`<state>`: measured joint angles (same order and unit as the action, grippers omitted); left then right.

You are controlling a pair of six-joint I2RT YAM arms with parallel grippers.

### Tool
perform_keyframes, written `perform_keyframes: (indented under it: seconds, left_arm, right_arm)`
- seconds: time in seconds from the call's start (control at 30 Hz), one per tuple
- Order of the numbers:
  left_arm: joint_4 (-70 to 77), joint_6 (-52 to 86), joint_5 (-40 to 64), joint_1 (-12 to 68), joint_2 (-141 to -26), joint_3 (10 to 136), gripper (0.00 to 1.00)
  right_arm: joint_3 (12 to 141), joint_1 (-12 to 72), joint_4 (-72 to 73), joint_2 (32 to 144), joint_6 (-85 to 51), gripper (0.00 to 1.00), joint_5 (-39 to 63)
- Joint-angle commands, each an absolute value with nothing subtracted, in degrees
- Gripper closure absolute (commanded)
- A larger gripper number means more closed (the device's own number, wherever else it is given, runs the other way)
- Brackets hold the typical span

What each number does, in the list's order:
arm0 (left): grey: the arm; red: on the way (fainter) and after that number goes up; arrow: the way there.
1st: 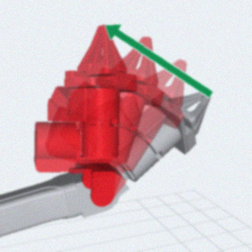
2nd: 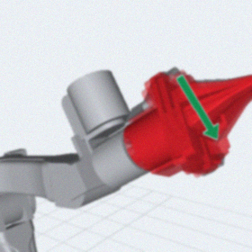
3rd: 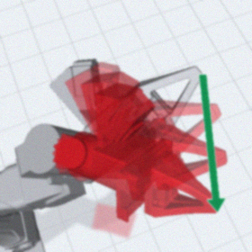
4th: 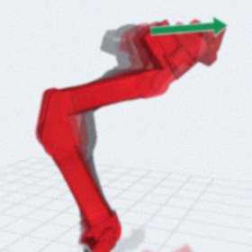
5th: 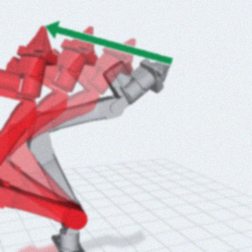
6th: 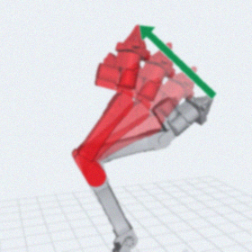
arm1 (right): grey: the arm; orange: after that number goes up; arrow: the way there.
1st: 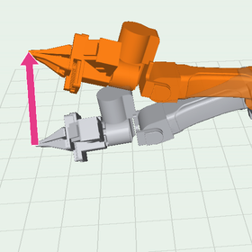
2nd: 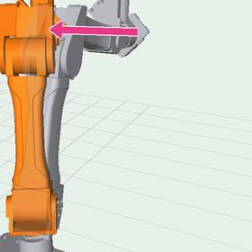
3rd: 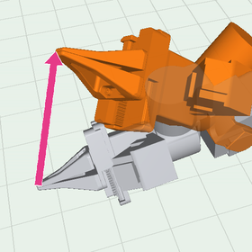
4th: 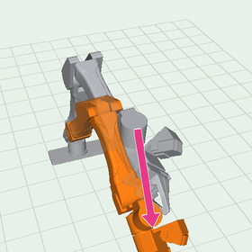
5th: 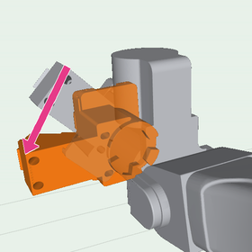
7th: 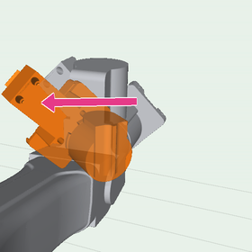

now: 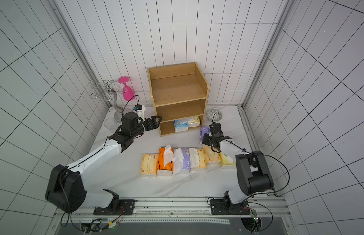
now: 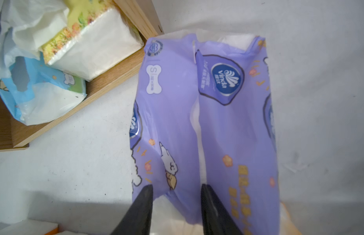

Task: Remove the tissue boxes from the shelf
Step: Place the box of tissues at the center of the board.

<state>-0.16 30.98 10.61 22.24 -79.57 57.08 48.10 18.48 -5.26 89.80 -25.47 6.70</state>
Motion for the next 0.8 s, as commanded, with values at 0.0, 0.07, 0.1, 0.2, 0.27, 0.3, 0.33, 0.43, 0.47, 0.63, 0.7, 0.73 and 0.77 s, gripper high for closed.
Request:
perform_keyframes:
  seconds: [0.0, 0.07, 0.1, 0.2, 0.27, 0.3, 0.33, 0.43, 0.47, 0.63, 0.7, 0.73, 0.77]
  left_arm:
    - [0.87, 30.31, 11.55, 21.88, -80.07, 56.13, 0.07]
    - [0.97, 30.50, 11.78, 21.86, -80.20, 55.83, 0.07]
    - [0.96, 30.54, 11.86, 21.88, -80.08, 55.83, 0.07]
    - [0.89, 30.58, 11.96, 21.88, -79.50, 55.64, 0.07]
    - [0.77, 30.52, 11.93, 21.88, -78.94, 55.71, 0.07]
    - [0.64, 30.46, 11.90, 21.84, -78.70, 55.72, 0.07]
    - [0.65, 30.36, 11.78, 21.83, -78.44, 55.85, 0.07]
    - [0.17, 30.15, 11.77, 21.84, -77.92, 56.48, 0.07]
    - [-0.12, 30.06, 11.79, 21.88, -77.87, 56.83, 0.07]
    - [-0.22, 30.05, 11.91, 21.89, -77.52, 57.22, 0.07]
    - [-0.18, 29.84, 11.99, 21.84, -77.86, 57.63, 0.07]
    - [-0.35, 29.70, 11.91, 21.88, -78.03, 57.90, 0.07]
    - [-0.45, 29.53, 11.78, 21.84, -78.33, 58.29, 0.07]
  right_arm:
    - [49.17, 18.46, -5.30, 91.14, -23.95, 0.57, 4.75]
    - [48.62, 18.41, -5.41, 91.15, -23.91, 0.59, 4.79]
    - [48.29, 18.46, -5.45, 90.86, -23.98, 0.60, 4.99]
    - [45.94, 18.53, -5.45, 88.73, -24.69, 0.63, 5.17]
    - [43.62, 18.65, -5.53, 86.60, -25.28, 0.65, 5.19]
    - [42.62, 18.72, -5.61, 85.62, -25.41, 0.65, 5.19]
    - [41.56, 18.71, -5.82, 84.57, -25.49, 0.66, 5.34]
    - [39.07, 18.72, -7.27, 81.45, -25.33, 0.67, 5.08]
    - [38.28, 18.70, -7.86, 80.37, -25.22, 0.67, 4.89]
    - [35.84, 18.62, -9.67, 75.76, -24.53, 0.66, 3.09]
    - [36.75, 18.37, -10.85, 74.39, -24.48, 0.63, 3.78]
    - [37.32, 18.22, -10.97, 73.75, -24.67, 0.61, 4.86]
    - [38.05, 18.23, -10.88, 72.96, -25.30, 0.59, 6.50]
